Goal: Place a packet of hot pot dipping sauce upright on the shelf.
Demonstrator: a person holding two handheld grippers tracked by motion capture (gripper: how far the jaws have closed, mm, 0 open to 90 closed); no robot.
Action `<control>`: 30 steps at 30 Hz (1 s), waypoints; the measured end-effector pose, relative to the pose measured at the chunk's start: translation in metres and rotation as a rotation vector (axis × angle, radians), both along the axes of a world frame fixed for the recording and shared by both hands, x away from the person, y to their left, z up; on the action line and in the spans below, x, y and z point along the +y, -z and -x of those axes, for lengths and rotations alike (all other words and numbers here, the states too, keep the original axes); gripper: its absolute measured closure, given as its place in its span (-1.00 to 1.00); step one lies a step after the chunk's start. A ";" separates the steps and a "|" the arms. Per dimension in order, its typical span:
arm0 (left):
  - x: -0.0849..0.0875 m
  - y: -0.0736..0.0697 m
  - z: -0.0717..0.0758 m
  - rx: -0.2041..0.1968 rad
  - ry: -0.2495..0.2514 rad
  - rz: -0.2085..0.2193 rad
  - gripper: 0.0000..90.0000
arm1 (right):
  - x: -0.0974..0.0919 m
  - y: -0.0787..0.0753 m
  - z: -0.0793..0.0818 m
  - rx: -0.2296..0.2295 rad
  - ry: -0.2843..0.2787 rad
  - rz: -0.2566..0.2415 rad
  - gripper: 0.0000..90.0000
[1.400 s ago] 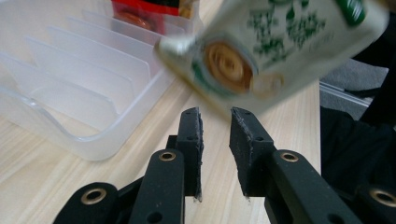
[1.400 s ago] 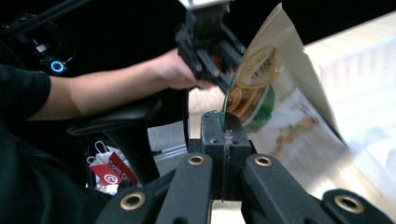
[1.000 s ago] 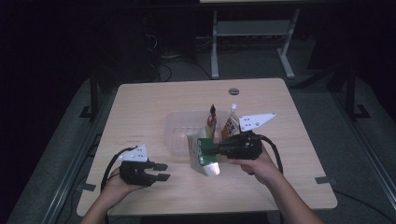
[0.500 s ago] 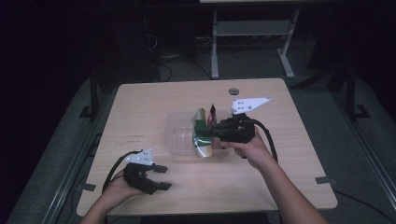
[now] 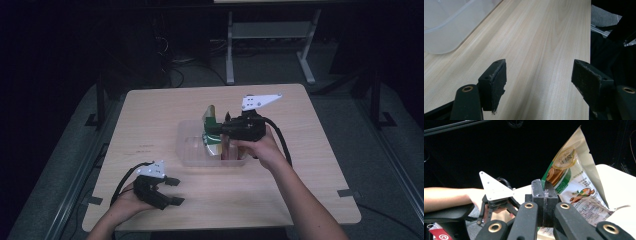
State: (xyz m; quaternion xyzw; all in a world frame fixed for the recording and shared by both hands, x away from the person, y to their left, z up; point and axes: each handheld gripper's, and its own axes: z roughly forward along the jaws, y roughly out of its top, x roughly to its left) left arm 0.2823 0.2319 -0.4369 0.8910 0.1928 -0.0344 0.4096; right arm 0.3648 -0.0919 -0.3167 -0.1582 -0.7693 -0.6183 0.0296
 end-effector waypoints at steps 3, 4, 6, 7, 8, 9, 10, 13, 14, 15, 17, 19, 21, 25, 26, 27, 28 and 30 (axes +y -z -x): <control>0.000 0.000 0.000 -0.001 0.002 -0.003 -0.38 | 0.000 0.003 -0.004 0.006 0.008 0.004 1.00; 0.000 0.000 0.000 -0.001 0.002 -0.003 -0.38 | 0.001 0.004 -0.005 0.008 0.010 0.008 1.00; 0.000 0.000 0.000 0.001 0.001 -0.006 -0.38 | 0.001 0.006 -0.006 0.014 0.014 0.015 1.00; 0.000 0.001 0.000 0.003 0.000 -0.004 -0.38 | 0.001 0.007 -0.007 0.013 0.014 0.017 1.00; 0.000 0.001 0.000 0.002 0.001 -0.007 -0.38 | 0.001 0.008 -0.007 0.017 0.022 0.019 1.00; 0.000 0.001 0.000 0.003 0.001 -0.007 -0.39 | 0.001 0.009 -0.008 0.023 0.022 0.023 1.00; 0.000 0.001 0.000 0.004 0.003 -0.012 -0.39 | 0.001 0.011 -0.009 0.029 0.025 0.023 1.00; -0.001 0.001 0.000 0.004 0.005 -0.012 -0.39 | 0.003 0.017 -0.011 0.039 0.036 0.039 1.00; -0.001 0.001 0.000 0.002 0.007 -0.015 -0.39 | 0.004 0.018 -0.011 0.039 0.039 0.045 1.00; -0.001 0.001 0.000 0.003 0.008 -0.017 -0.39 | 0.005 0.021 -0.012 0.043 0.044 0.044 1.00; -0.001 0.001 0.000 0.003 0.011 -0.017 -0.39 | 0.006 0.025 -0.013 0.057 0.048 0.047 1.00; -0.001 0.002 0.000 0.006 0.011 -0.015 -0.39 | 0.008 0.030 -0.014 0.066 0.051 0.056 1.00; -0.002 0.002 0.000 0.014 0.008 -0.013 -0.39 | 0.009 0.034 -0.015 0.074 0.056 0.065 1.00; -0.002 0.003 0.000 0.017 0.009 -0.014 -0.39 | 0.012 0.040 -0.016 0.081 0.065 0.087 1.00; -0.002 0.003 0.001 0.019 0.009 -0.015 -0.39 | 0.013 0.041 -0.015 0.085 0.066 0.088 1.00; -0.002 0.003 0.000 0.020 0.011 -0.018 -0.39 | 0.014 0.042 -0.015 0.083 0.069 0.091 1.00; -0.002 0.003 0.001 0.022 0.013 -0.017 -0.39 | 0.014 0.043 -0.015 0.084 0.068 0.095 1.00; -0.003 0.004 0.001 0.023 0.013 -0.015 -0.40 | 0.014 0.044 -0.016 0.085 0.070 0.088 0.98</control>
